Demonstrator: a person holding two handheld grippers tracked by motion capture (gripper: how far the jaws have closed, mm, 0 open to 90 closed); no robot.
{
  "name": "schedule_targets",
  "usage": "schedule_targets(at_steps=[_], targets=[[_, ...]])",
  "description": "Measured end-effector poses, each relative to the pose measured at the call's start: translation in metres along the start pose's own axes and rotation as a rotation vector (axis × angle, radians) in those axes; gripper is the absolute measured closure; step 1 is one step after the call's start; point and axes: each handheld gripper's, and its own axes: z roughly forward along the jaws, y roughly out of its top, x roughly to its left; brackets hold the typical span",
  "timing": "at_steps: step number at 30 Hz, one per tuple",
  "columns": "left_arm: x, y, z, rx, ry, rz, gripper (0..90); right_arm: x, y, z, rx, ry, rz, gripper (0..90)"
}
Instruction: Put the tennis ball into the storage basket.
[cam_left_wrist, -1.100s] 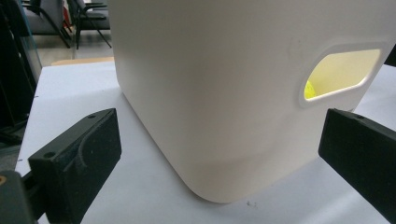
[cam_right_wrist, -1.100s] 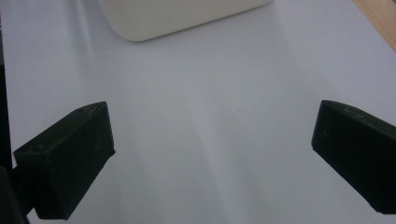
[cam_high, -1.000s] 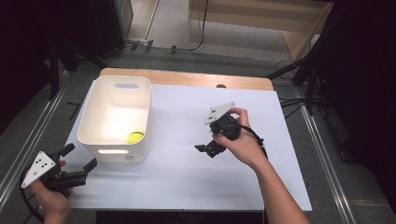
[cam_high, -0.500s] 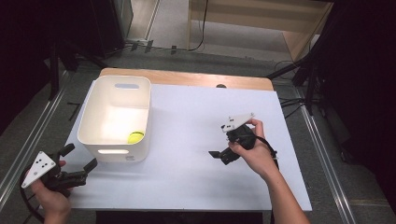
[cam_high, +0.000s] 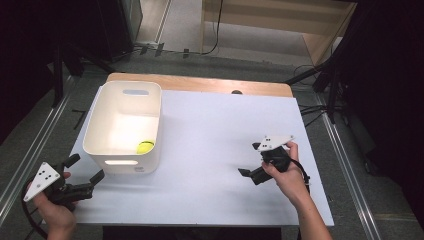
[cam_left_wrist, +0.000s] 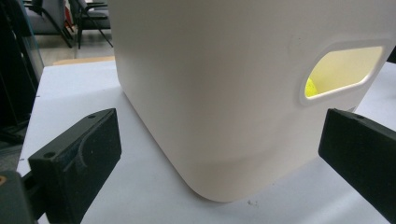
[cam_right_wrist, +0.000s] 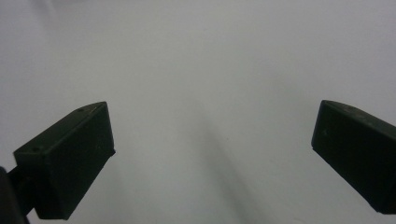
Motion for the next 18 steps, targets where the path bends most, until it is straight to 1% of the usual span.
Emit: schedule_targets(at_steps=[12, 16, 18], targets=[[0.0, 0.0, 0.0, 0.003, 0.002, 0.002, 0.0, -0.005, -0.043, -0.012, -0.088, -0.045, 0.072, 0.0], [0.0, 0.0, 0.0, 0.004, 0.002, 0.003, 0.0, -0.006, -0.056, -0.016, -0.132, -0.054, 0.09, 0.0], [0.0, 0.0, 0.0, 0.004, 0.002, 0.003, 0.0, -0.007, -0.063, -0.018, -0.151, -0.059, 0.107, 0.0]])
